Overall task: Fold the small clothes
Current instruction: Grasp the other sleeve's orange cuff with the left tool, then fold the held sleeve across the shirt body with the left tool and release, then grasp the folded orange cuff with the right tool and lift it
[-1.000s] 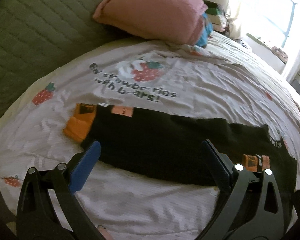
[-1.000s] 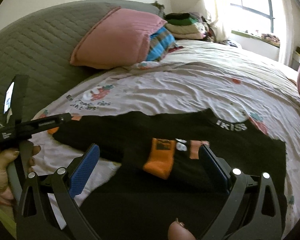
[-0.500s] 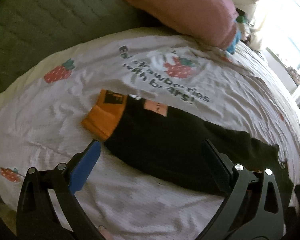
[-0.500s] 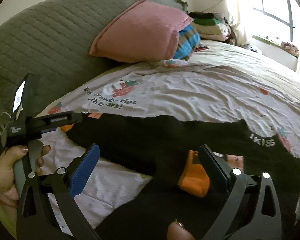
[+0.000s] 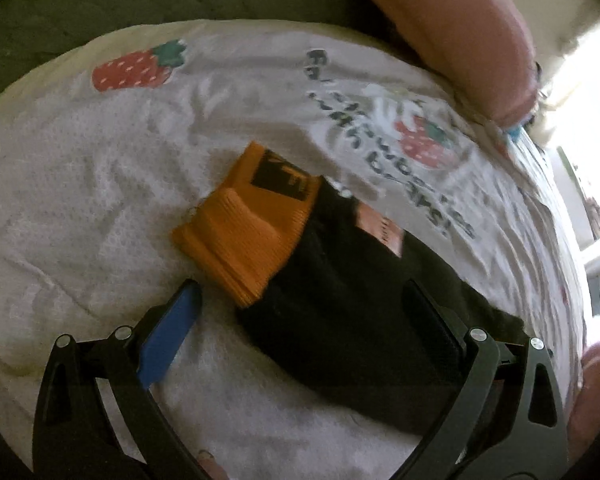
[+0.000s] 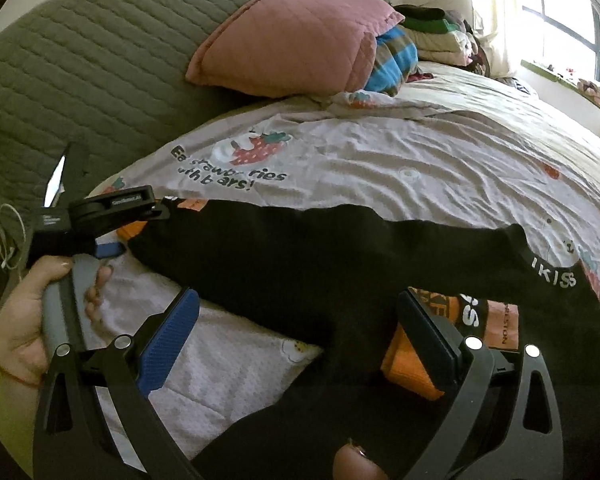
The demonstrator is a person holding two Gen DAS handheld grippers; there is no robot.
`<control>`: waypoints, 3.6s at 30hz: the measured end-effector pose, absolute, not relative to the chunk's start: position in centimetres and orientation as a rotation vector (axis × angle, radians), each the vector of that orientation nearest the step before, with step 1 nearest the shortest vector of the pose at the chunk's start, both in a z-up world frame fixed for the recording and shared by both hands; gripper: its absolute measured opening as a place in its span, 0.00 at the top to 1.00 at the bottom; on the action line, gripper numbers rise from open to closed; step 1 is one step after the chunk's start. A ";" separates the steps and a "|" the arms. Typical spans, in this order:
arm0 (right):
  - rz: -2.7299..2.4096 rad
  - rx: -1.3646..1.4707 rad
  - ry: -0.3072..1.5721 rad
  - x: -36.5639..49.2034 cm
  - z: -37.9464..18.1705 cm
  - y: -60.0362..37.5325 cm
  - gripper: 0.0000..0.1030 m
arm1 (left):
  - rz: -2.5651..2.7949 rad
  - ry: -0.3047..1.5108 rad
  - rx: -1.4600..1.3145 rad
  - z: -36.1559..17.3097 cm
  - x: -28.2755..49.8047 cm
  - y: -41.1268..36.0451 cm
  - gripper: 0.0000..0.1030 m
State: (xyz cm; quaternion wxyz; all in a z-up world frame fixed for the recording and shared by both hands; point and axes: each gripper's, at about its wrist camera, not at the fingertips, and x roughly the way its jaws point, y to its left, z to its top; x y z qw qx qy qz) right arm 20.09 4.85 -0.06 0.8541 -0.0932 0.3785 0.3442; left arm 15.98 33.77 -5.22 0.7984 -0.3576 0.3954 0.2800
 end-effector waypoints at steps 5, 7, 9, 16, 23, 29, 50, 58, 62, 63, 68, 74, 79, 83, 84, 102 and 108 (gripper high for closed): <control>0.710 -0.201 0.809 20.3 -0.7 4.2 0.04 | 0.668 0.799 -0.774 -5.7 15.9 34.5 0.68; 0.706 -0.190 0.812 20.3 -0.8 3.8 0.04 | 0.646 0.770 -0.816 -6.0 15.6 34.9 0.81; 0.705 -0.177 0.814 20.3 -0.8 3.4 0.05 | 0.627 0.746 -0.828 -5.7 15.3 34.8 0.87; 0.706 -0.148 0.814 19.4 -0.6 2.3 0.05 | 0.522 0.662 -0.776 -1.6 14.6 33.2 0.94; 0.672 -0.088 0.806 18.9 0.2 -0.3 0.05 | 0.402 0.575 -0.673 3.1 14.0 30.1 0.95; 0.616 -0.022 0.794 17.9 1.1 -4.0 0.05 | 0.297 0.533 -0.626 5.8 13.9 27.1 0.95; 0.365 0.213 0.730 16.6 2.8 -20.3 0.05 | -0.031 0.556 -0.535 9.4 17.0 15.7 0.95; 0.319 0.266 0.705 16.3 3.2 -23.6 0.05 | -0.126 0.574 -0.494 9.9 17.7 11.2 0.95; 0.294 0.288 0.697 15.9 3.2 -25.1 0.05 | -0.174 0.589 -0.483 9.5 18.1 9.4 0.95; 0.290 0.293 0.695 15.9 3.2 -25.4 0.05 | -0.193 0.600 -0.483 9.3 18.3 8.9 0.95; 0.257 0.310 0.688 15.8 3.2 -26.9 0.05 | -0.234 0.643 -0.448 8.1 18.8 6.7 0.95; 0.208 0.337 0.693 16.0 2.8 -28.7 0.05 | -0.290 0.716 -0.406 5.6 19.7 4.0 0.95; 0.164 0.359 0.701 16.1 2.4 -30.0 0.05 | -0.344 0.773 -0.352 3.4 20.2 1.3 0.95; 0.131 0.377 0.713 16.2 1.9 -30.9 0.05 | -0.389 0.822 -0.297 1.4 20.3 -0.7 0.95; 0.124 0.382 0.715 16.2 1.8 -31.1 0.05 | -0.396 0.831 -0.292 1.0 20.4 -1.0 0.95; 0.129 0.355 0.831 18.5 -0.7 -28.6 0.05 | -0.521 0.890 -0.188 -1.4 20.7 -0.8 0.40; 0.253 0.274 0.907 19.6 -2.2 -23.3 0.21 | -0.420 0.847 -0.204 0.6 22.4 3.1 0.29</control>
